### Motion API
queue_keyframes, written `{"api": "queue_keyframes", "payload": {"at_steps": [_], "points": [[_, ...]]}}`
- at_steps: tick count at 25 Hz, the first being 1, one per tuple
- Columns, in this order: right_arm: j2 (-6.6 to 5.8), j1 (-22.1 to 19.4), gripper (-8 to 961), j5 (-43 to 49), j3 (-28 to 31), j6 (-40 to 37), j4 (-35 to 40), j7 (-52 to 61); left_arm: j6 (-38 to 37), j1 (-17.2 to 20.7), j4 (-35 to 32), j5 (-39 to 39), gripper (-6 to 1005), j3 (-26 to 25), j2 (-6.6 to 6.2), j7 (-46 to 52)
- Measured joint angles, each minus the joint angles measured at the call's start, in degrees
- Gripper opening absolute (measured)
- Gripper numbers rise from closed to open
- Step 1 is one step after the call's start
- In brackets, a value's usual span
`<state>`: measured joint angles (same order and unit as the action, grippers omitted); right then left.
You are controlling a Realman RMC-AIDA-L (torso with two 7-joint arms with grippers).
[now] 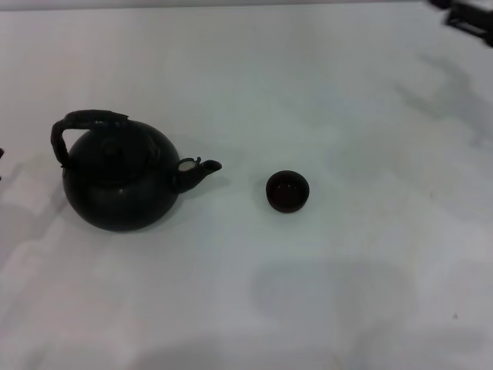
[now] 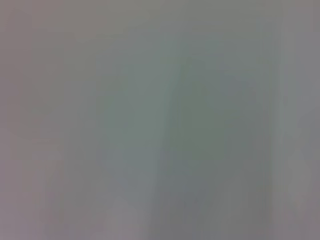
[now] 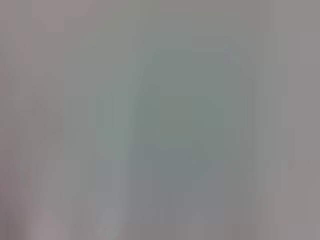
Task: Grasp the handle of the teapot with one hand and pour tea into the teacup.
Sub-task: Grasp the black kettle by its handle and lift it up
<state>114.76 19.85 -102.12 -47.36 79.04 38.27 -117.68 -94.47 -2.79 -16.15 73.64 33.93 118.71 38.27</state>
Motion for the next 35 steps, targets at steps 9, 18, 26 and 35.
{"api": "queue_keyframes", "payload": {"at_steps": [9,18,26,35], "points": [[-0.05,-1.29,875,-0.71,10.45,1.01,-11.1,-9.42,-2.83,0.38,-1.44,3.78,785,0.66,-0.06,0.11],[-0.03,-1.25,874,-0.72,10.86,-0.08,-12.25,-10.14,1.44,-0.5,-0.76,4.3,786,0.25,0.21,0.02],[0.02,-0.74,874,-0.69,10.6,-0.08,-12.31,-10.16,5.86,-5.45,0.89,7.97,785,0.7,0.13,2.73],[-0.01,-0.94,874,-0.61,10.96,-0.84,-12.34,-10.28,8.18,-7.54,3.17,8.77,769,0.41,0.22,2.74]]}}
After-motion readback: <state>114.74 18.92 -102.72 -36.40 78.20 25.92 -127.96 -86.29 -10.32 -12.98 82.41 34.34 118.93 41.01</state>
